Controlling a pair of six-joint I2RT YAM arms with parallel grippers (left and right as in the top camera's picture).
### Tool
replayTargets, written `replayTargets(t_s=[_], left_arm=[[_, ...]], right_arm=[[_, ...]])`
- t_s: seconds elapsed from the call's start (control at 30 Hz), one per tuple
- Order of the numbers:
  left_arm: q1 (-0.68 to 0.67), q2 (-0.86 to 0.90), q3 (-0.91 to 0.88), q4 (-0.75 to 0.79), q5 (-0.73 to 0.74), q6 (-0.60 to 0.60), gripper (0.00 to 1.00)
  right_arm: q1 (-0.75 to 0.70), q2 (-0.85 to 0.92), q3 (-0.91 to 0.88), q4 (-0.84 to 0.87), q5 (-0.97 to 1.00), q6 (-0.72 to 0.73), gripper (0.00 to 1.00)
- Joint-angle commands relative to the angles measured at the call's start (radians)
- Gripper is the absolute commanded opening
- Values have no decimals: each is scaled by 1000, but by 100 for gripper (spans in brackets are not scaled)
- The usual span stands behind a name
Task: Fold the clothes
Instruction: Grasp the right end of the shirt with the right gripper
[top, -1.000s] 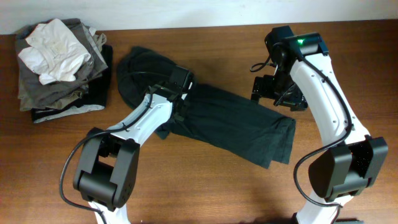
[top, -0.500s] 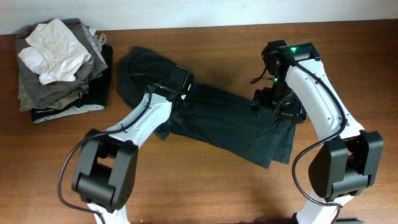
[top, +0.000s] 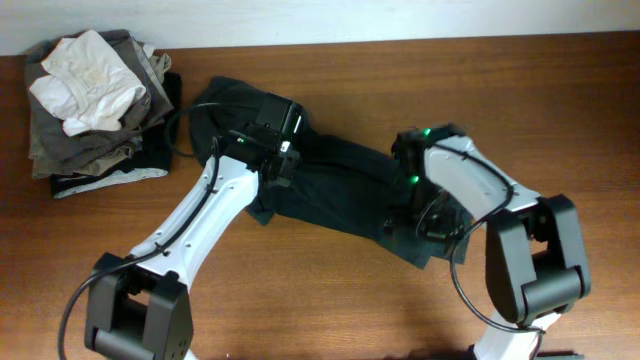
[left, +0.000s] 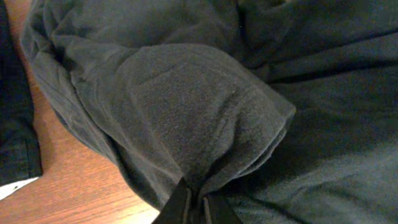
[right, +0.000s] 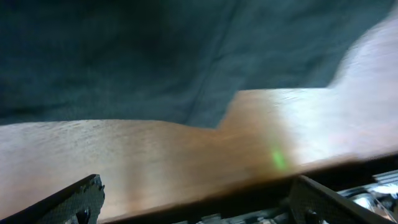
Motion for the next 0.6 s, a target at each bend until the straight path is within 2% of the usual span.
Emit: replayTargets(t_s=[0.0,0.33,0.5,0.57], left_arm=[[-3,-10,9,-8,0,-10,9],[-3,-10,9,-19,13,-10,8],[-3,-10,9,-22,12,-10,8],[-3,-10,9,-23,13,-10,8]], right_arm=[[51,0,-80,52,-63,-20,99],[85,0,-215,263,-63,-32,100],[85,-26,-209,259,-45,-46,100],[85,-70,-209,245,24,4,100]])
